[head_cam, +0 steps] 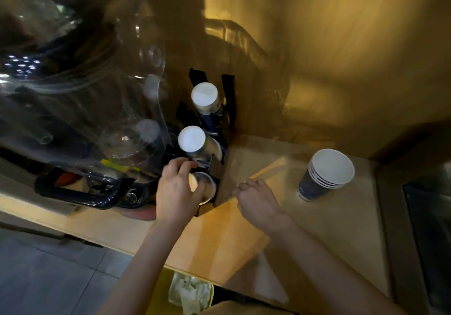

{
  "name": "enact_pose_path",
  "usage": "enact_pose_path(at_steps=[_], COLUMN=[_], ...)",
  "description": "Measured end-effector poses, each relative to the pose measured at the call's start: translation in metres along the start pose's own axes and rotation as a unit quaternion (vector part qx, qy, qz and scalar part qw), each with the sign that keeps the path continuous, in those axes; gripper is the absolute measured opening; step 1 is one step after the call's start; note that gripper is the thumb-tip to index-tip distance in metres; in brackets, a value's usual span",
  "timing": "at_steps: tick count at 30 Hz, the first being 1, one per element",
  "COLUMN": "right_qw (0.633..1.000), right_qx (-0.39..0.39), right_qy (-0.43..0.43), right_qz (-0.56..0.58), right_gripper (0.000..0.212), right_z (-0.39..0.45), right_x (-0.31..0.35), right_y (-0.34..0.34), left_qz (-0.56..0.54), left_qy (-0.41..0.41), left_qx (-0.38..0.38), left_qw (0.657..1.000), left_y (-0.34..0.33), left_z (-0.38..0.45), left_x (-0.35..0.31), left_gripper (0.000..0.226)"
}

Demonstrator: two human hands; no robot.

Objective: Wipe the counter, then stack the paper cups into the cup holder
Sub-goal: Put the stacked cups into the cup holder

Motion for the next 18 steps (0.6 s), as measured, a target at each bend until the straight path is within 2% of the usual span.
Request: enact_pose_path(at_steps=[2, 4, 8, 12, 15, 18], right_qw=[1.000, 0.998, 0.981, 0.940, 0.916, 0.909], right_qx=[-0.013, -0.049, -0.141, -0.238, -0.286, -0.253], right_qy=[-0.019, -0.039, -0.111, -0.186, -0.246, -0.301], right_qz=[0.002, 0.018, 0.068, 0.159, 0.137, 0.137], right_gripper=[0.031, 0.025, 0.023, 0.020, 0.021, 0.028], right_z=[-0.013, -0.031, -0.076, -0.122, -0.150, -0.161], right_x=[-0.019, -0.041, -0.091, -0.134, -0.160, -0.184], right_y=[0.016, 0.036, 0.081, 0.110, 0.111, 0.088], left_qz=[-0.030, -0.056, -0.119, -0.138, -0.122, -0.076], left_qy=[-0.017, -0.053, -0.132, -0.181, -0.199, -0.236], left_qx=[-0.068, -0.092, -0.046, 0.019, 0.082, 0.157], left_qw=[0.997, 0.993, 0.983, 0.974, 0.969, 0.956], left_y=[0.019, 0.028, 0.018, -0.013, -0.049, -0.088], left_z=[-0.003, -0.004, 0.001, 0.008, 0.013, 0.017], left_x=[-0.021, -0.048, -0.113, -0.173, -0.209, -0.240], left_gripper=[0.024, 0.012, 0.009, 0.013, 0.029, 0.070])
Point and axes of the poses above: each hand's wrist, its own z-axis towards the middle knuckle, its own y-axis out of the back of the hand, x = y × z, the point moved 8 cm from there along z, towards the middle knuckle, and after that the axes turned 15 degrees about z, right-handed, at the moved point
